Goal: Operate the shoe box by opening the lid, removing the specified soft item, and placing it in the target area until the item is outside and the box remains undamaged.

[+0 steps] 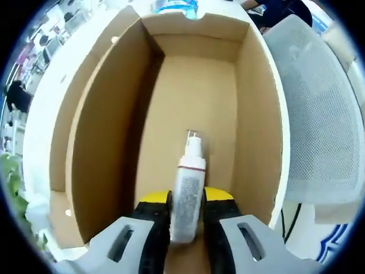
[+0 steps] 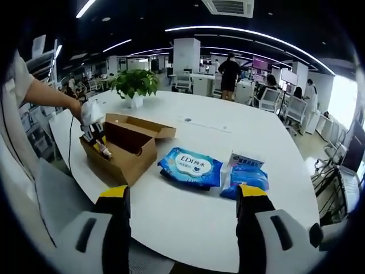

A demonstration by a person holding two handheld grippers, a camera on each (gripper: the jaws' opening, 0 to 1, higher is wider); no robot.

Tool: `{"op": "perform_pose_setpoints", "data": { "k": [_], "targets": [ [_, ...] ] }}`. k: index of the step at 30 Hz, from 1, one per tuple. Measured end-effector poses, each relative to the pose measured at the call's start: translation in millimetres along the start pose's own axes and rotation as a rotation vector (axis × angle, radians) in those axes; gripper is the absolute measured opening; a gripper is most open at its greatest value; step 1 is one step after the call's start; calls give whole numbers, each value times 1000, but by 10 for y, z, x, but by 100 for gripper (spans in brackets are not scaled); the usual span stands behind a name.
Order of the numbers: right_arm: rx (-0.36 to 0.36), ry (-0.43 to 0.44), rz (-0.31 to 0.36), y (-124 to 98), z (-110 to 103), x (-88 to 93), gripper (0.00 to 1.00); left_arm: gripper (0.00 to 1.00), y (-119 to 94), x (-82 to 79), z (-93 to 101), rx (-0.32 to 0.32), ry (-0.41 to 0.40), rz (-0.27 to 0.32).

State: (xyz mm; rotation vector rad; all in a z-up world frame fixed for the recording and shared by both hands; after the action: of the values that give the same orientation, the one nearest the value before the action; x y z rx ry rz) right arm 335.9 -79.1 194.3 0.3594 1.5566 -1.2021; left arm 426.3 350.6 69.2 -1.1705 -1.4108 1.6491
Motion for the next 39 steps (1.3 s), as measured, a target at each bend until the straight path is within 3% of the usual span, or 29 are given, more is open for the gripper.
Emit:
{"op": "perform_pose_setpoints", "data": {
  "k": [5,14,23,31,39],
  "targets": [
    [23,27,23,-110,23,55,71,17,-81,-43,45,-11,-26,29],
    [33,49,12,-159,-51,135,71,17,-305,-131,144,-40,-90,145],
    [31,26,18,-166,-87,102,71,17,-446,-280,153,-46,-75,200],
    [-46,-44,54,-72,-229,-89,69,17,-543,-413,91,-29,-69,262],
    [-211,-98,138,168,-486,-346,52,17,-664,-572,171,0,-22,330]
  ]
}}
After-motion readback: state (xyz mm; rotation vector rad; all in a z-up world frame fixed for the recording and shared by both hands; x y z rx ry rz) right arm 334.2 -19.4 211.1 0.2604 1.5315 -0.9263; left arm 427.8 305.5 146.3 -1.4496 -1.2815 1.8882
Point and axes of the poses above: the point that each gripper's makers call its tool centre point, and the gripper's own axes: y roughly forward along the fingers, z roughly to its right, x roughly out of its underside, the point moved 8 cm from there along -y, roughly backward along the fingers, and after that the axes turned 5 degrees about -y, right-handed, at the moved point
